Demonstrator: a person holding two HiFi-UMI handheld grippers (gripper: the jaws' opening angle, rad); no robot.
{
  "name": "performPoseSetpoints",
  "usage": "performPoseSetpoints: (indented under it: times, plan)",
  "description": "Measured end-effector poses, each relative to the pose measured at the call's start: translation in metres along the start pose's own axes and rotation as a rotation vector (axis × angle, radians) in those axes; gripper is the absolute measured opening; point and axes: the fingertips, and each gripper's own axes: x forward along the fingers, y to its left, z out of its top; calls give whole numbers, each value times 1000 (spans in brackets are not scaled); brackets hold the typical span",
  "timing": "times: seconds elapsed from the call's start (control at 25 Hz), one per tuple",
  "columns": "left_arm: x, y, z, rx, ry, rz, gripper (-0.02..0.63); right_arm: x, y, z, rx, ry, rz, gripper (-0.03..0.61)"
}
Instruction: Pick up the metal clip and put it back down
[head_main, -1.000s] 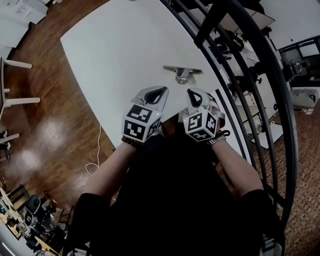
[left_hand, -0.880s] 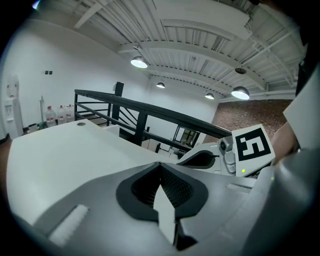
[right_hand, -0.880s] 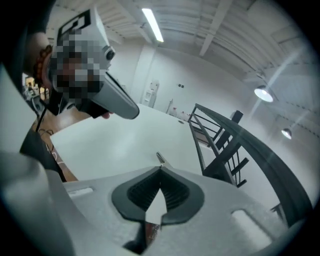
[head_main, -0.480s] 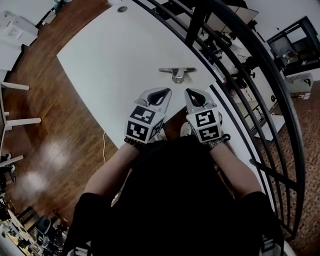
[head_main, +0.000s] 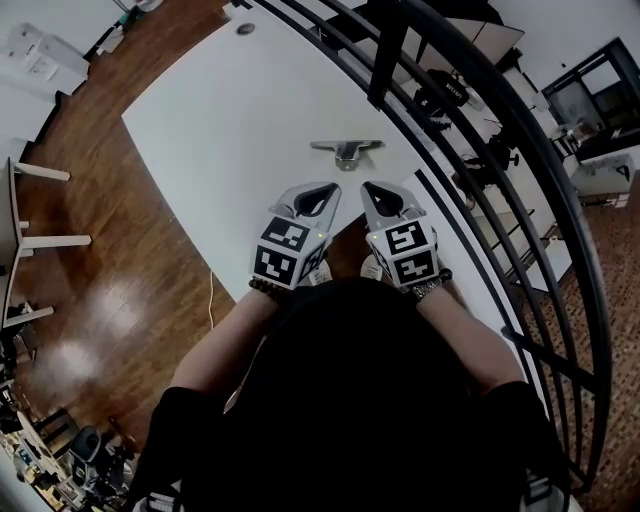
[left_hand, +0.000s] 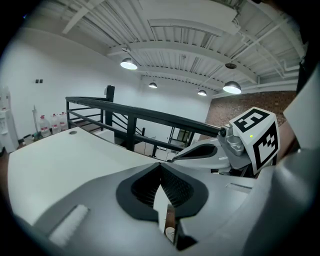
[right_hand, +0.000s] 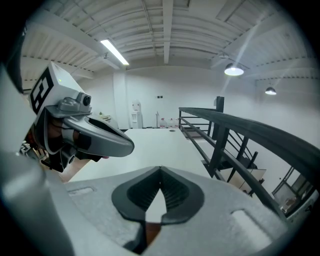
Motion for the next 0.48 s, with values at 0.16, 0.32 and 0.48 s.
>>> performPoseSetpoints:
  times: [0.16, 0.32, 0.48]
  plan:
    - [1, -9, 0, 10, 6, 12, 17, -7, -5, 2, -19, -17, 2, -8]
    - [3, -13, 2, 25, 3, 30, 17, -14, -7, 3, -27, -20, 12, -8]
    - [3, -19, 5, 18, 2, 31, 17, -19, -12, 1, -31, -13, 9, -8]
